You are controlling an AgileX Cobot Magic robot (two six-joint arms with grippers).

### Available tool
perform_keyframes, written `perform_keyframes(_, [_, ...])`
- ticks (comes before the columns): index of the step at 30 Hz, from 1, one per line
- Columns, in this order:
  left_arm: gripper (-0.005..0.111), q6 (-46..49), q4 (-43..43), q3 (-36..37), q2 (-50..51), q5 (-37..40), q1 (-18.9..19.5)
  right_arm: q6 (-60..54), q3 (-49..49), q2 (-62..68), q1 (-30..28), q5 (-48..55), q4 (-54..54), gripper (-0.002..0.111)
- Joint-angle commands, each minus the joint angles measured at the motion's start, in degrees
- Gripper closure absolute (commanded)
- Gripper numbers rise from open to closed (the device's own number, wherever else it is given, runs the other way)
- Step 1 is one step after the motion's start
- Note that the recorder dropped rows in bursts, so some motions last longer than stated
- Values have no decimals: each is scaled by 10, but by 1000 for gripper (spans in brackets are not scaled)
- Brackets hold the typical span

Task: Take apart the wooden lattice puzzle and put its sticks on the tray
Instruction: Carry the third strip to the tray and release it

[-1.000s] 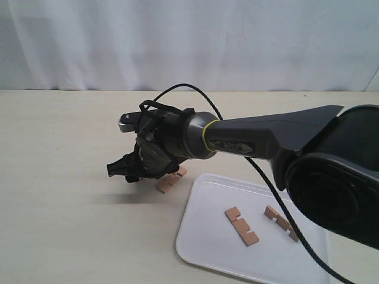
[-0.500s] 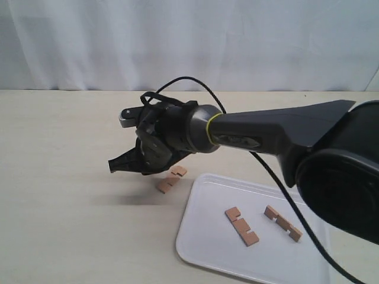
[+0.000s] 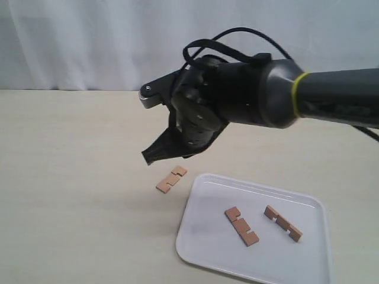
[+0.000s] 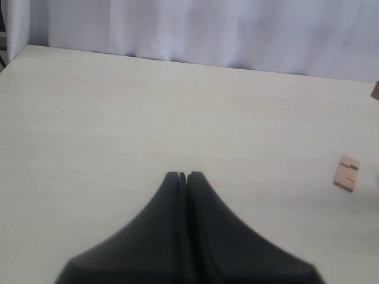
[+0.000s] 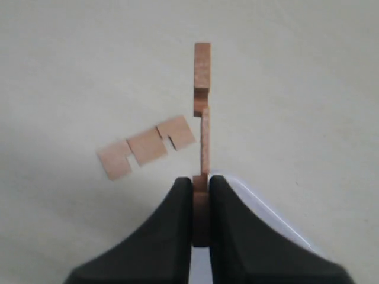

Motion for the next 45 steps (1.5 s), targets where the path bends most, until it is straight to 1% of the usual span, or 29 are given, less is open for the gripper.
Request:
perform_keyframes(1, [107,0,1,1,-1,-1,1,-12,94,-70,-29,-17,-12,104])
perform_keyframes(8, [107,0,1,1,-1,-1,1,-18,248,-126,-86,-73,-7,104])
perform_keyframes(14, [107,0,0,1,-1,-1,1,-37,324,-131,-111,-126,-9,104])
perform_keyframes(23, [107,0,0,1,-1,-1,1,-36,359,-130,-135,-160,-5,104])
perform_keyframes(29, [107,0,0,1,-1,-1,1,-42,361,-130,-135,-191,38,103])
perform_keyframes(32, [107,0,0,1,-1,-1,1,-42,361,-130,-135,-188,38,98])
perform_keyframes(41, [107,0,0,1,-1,-1,1,-42,359,-130,-135,-190,38,65])
perform_keyframes(45, [107,0,0,1,-1,-1,1,-42,346,-131,-134,-188,39,60])
